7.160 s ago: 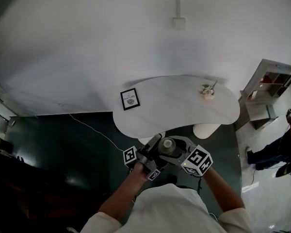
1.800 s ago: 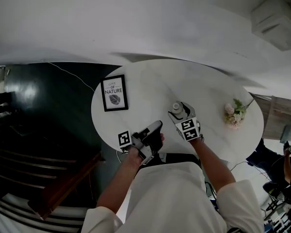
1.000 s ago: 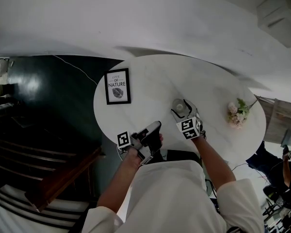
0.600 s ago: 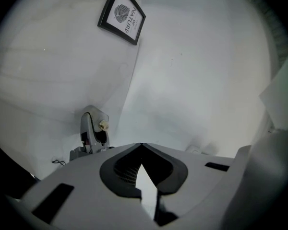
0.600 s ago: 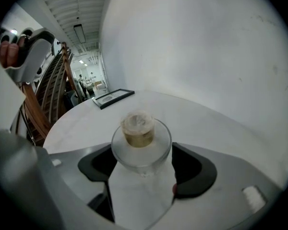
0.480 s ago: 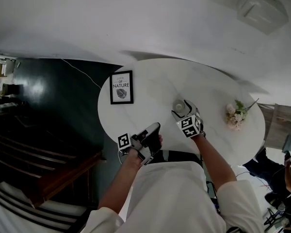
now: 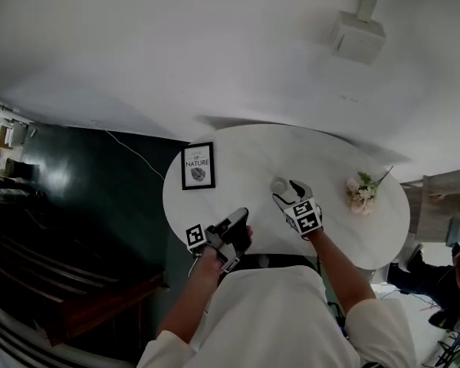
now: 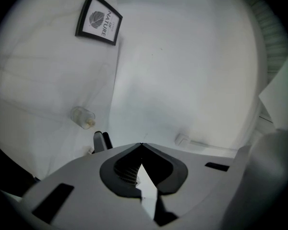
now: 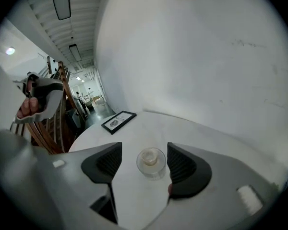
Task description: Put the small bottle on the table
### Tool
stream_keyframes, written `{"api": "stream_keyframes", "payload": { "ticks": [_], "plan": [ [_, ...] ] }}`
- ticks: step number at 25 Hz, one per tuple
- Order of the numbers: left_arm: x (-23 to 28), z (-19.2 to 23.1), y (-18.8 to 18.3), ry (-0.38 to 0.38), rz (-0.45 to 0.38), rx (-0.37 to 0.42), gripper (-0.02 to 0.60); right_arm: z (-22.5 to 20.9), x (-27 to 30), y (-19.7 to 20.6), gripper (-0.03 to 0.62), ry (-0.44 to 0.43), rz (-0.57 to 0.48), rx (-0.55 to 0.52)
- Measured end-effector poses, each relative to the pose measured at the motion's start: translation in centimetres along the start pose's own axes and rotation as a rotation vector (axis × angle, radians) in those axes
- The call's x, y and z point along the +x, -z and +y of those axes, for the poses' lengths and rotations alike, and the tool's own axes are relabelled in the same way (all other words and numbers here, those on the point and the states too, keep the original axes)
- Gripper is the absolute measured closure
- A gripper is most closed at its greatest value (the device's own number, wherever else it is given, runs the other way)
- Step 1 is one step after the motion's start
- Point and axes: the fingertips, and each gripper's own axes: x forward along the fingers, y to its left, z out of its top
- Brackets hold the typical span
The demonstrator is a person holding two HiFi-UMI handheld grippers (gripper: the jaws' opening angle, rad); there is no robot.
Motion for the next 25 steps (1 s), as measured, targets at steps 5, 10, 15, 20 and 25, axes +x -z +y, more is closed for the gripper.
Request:
{"api": "stream_keyframes", "payload": {
  "ticks": [5,10,15,20,25],
  "plan": [
    [-0.3,-2.1,1.0,-0.03,0.091,0.144,0.575,1.7,-3.6,-2.4,0.327,0.014,-0.027,0.036],
    [-1.3,-5.0,2.0,0.003,0.173,0.252,0.575,4.5,-7.8,-4.3,0.363,0.05,-0.026,0.012],
    [-2.2,-7.9,3.5,0.051,0.242,0.319,0.575,6.9,-11.9,-6.9,0.414,0.106,-0.081,0.026],
    [-3.9,-9.9,5.3,0.079,0.308,0.418,0.575,9.9,-16.0,-9.1,0.501,0.166,-0.159,0.029],
    [-4.6,-11.7,6.8,0.105,0.359,0.534,0.575,12.3,-20.0,-10.4,0.546,0.236,-0.228,0.034]
  ]
}}
